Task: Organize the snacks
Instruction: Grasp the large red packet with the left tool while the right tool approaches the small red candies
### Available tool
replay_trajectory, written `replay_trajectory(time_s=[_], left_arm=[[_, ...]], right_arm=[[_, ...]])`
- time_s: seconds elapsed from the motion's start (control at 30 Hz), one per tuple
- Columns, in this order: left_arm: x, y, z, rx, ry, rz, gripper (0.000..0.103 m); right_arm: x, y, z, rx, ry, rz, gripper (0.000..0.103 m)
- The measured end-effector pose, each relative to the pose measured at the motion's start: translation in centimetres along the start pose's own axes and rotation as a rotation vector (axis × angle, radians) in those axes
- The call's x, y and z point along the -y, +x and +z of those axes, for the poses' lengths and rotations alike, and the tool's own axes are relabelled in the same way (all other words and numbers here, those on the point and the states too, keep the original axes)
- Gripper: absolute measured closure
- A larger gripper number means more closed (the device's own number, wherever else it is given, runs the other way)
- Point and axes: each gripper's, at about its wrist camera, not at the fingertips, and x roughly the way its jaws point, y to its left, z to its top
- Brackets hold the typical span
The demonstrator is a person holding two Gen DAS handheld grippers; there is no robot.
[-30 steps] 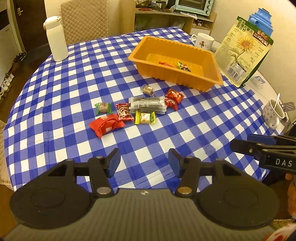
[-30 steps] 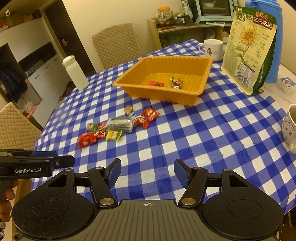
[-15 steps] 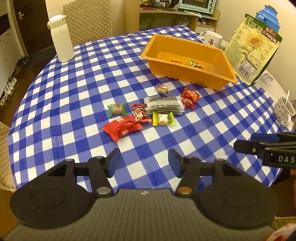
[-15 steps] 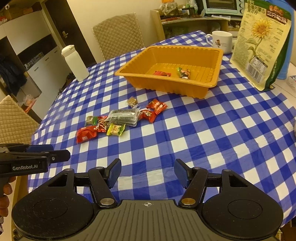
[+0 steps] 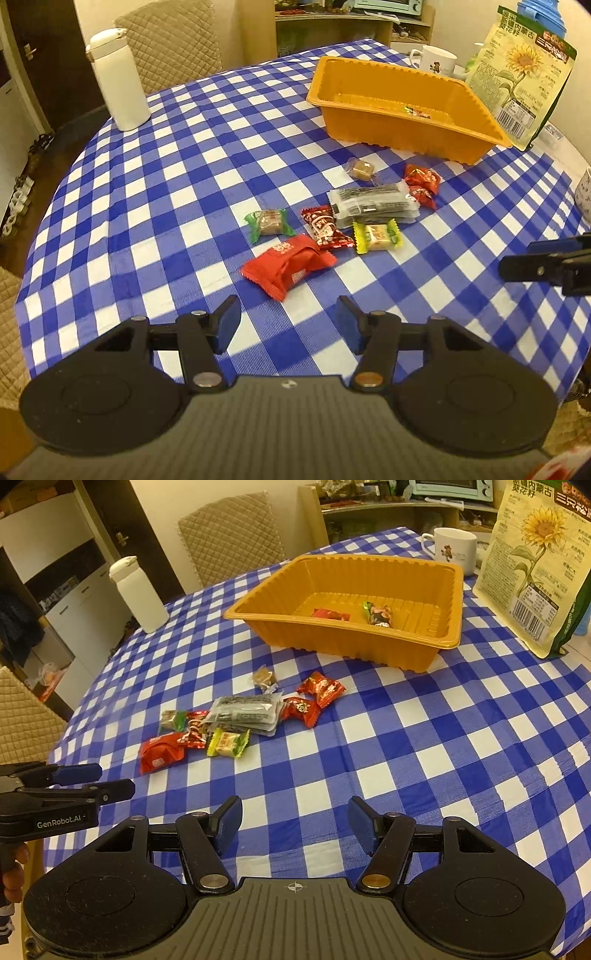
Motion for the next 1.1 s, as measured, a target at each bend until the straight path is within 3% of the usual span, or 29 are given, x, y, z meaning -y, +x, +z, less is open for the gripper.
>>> replay_trajectory(time_s=[0.53, 0.87, 0.93, 1.1], left_arm=[[-0.7, 5.6, 2.4, -0.025, 0.2, -0.024, 0.049], [-0.2, 6.6, 2.9, -0.042, 0.238, -0.083, 0.051], [0.1, 6.6, 2.9, -0.046, 0.238, -0.096, 0.063], [0.4, 6.2, 2.9, -0.077, 0.188, -0.126, 0.066]], right_arm=[[1.8, 1.2, 0.7, -0.024, 0.077, -0.06, 0.04], [2.2, 1.5, 0.6, -0.029, 0.107, -0.075, 0.04], [2.2, 1.5, 0.6, -0.03, 0.111, -0.077, 0.04], [2.4, 1.5, 0.7, -0.028, 0.117, -0.08, 0.04]])
